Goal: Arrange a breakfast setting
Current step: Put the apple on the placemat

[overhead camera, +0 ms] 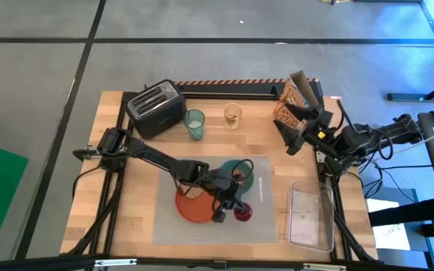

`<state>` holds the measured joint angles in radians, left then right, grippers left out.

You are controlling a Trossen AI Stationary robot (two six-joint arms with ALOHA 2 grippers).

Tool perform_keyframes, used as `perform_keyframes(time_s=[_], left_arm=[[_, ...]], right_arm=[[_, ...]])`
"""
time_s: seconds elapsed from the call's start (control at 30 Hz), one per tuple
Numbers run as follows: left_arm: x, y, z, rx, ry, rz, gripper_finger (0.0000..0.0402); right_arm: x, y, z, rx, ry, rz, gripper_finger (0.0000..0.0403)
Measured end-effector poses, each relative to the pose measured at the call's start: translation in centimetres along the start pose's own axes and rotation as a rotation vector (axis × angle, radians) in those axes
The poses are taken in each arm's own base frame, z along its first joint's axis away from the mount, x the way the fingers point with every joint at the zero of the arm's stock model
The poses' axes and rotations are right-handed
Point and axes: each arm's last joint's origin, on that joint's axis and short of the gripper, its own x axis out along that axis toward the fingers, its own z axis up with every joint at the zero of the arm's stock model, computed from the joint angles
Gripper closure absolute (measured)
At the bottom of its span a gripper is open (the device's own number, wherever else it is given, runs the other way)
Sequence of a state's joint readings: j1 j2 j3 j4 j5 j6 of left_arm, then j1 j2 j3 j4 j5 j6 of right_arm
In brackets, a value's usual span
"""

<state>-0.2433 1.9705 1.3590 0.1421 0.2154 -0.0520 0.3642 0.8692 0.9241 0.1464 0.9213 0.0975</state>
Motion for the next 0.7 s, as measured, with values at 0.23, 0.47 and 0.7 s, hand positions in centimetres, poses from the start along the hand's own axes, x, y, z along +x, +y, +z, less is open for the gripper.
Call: perform_keyframes(time_s=[0.23, 0.47, 0.7], left_arm=[[-1.5, -1.3, 0.6, -0.060, 0.066, 0.092, 0.0401], [-7.1, -1.9, 2.3, -0.071, 0.200, 0.268, 0.0401], [-12.8, -1.4, 2.3, -0.080, 0.288, 0.414, 0.0401]], right_arm=[[-0.1, -0.1, -0.1, -0.015, 0.015, 0.017, 0.0033], [-0.7, -0.8, 0.6, -0.001, 0.004, 0.019, 0.0033], [-1.3, -1.5, 0.8, 0.002, 0.021, 0.014, 0.0033]])
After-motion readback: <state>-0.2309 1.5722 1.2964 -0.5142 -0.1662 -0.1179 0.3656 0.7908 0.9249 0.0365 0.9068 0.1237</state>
